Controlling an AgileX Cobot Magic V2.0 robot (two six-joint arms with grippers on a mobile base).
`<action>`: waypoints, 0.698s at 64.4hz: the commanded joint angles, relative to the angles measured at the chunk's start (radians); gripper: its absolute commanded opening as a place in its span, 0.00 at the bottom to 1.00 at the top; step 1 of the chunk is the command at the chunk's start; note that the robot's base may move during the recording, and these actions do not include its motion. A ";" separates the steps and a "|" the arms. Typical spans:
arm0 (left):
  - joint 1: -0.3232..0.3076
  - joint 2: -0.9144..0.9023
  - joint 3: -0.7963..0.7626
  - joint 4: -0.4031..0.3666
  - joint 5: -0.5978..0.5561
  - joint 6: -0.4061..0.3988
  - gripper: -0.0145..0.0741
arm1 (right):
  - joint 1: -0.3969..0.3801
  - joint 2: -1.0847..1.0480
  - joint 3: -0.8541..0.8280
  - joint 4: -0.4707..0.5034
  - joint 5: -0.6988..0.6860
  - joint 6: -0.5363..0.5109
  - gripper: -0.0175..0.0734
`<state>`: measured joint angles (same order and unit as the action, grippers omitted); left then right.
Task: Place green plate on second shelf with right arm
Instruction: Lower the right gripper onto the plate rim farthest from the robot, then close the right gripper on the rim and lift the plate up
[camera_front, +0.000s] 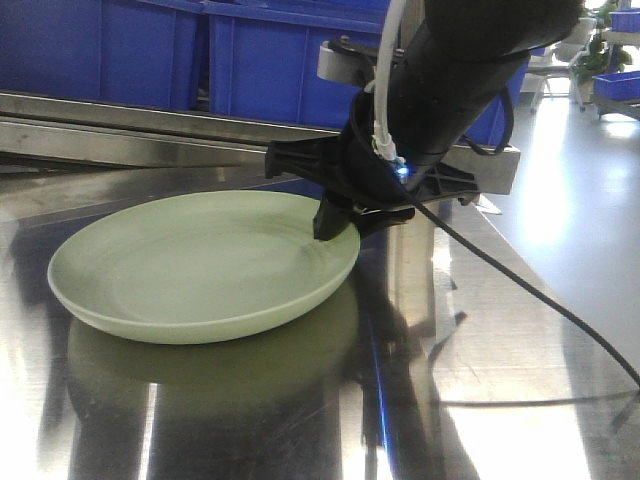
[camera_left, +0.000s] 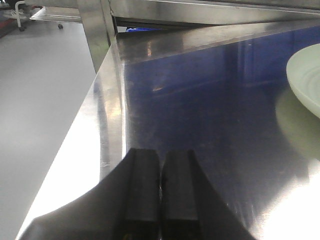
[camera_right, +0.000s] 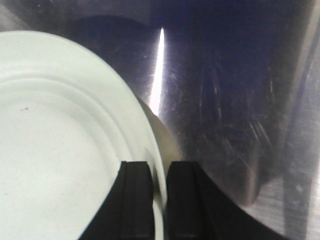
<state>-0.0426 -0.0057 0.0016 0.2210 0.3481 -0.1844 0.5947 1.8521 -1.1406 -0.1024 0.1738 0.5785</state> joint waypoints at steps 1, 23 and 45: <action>0.000 -0.025 0.042 0.001 -0.063 -0.005 0.30 | -0.001 -0.050 -0.023 -0.016 -0.031 -0.009 0.25; 0.000 -0.025 0.042 0.001 -0.063 -0.005 0.30 | -0.005 -0.178 -0.023 -0.057 -0.098 -0.011 0.25; 0.000 -0.025 0.042 0.001 -0.063 -0.005 0.30 | -0.029 -0.338 -0.012 -0.106 -0.068 -0.011 0.25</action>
<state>-0.0426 -0.0057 0.0016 0.2210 0.3481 -0.1844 0.5828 1.6022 -1.1304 -0.1982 0.1760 0.5697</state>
